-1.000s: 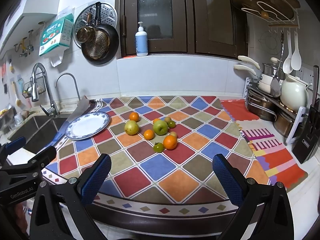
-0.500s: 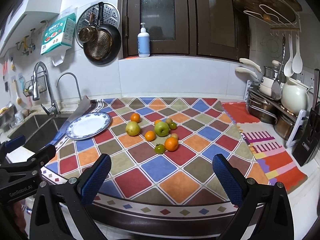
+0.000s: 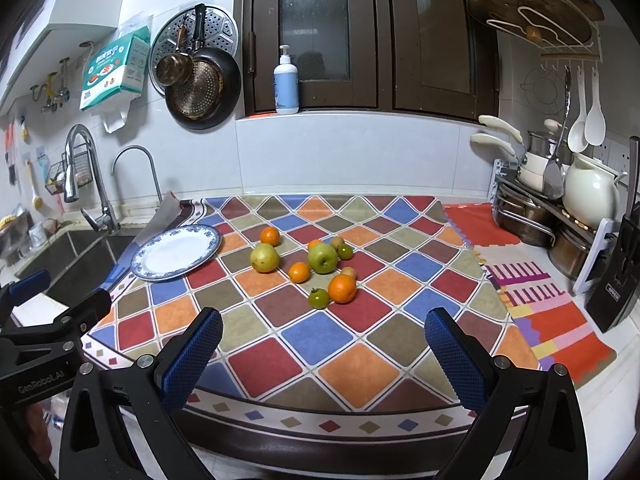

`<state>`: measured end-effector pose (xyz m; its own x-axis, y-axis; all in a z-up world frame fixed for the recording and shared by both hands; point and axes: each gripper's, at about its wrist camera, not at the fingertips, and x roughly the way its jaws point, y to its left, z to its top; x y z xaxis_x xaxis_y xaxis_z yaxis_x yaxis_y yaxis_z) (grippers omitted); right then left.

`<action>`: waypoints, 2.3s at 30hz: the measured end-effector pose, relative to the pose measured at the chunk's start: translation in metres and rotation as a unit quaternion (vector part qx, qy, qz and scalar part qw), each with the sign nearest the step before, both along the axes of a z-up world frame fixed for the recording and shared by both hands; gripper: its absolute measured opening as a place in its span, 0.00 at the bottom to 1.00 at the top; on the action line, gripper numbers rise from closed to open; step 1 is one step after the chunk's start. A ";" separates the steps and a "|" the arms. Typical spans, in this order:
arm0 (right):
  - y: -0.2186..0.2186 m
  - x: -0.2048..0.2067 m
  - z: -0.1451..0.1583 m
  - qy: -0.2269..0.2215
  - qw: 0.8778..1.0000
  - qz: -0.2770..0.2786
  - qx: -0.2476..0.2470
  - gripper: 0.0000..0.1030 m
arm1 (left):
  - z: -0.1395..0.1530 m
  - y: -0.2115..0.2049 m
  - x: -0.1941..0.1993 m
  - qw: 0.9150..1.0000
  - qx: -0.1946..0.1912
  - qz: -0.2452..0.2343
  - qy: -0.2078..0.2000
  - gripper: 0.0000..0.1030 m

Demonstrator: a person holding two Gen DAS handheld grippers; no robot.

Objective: Organize fruits

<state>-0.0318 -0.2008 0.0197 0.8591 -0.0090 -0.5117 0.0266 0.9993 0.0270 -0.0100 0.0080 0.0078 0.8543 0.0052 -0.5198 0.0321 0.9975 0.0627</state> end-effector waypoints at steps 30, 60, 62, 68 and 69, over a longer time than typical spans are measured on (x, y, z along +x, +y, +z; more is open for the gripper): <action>0.000 0.010 -0.005 0.009 1.000 -0.004 0.005 0.99 | -0.006 -0.008 0.023 1.000 0.008 -0.013 0.008 1.00; -0.002 0.133 -0.054 0.096 0.988 -0.109 0.060 0.85 | -0.046 -0.031 0.178 0.977 0.068 -0.200 0.032 0.84; -0.002 0.141 -0.059 0.106 0.986 -0.117 0.060 0.82 | -0.053 -0.032 0.191 0.974 0.067 -0.212 0.043 0.82; -0.006 0.167 -0.075 0.135 0.979 -0.137 0.066 0.76 | -0.072 -0.043 0.222 0.965 0.067 -0.244 0.071 0.77; -0.008 0.171 -0.078 0.140 0.978 -0.141 0.067 0.76 | -0.076 -0.046 0.228 0.963 0.068 -0.250 0.076 0.76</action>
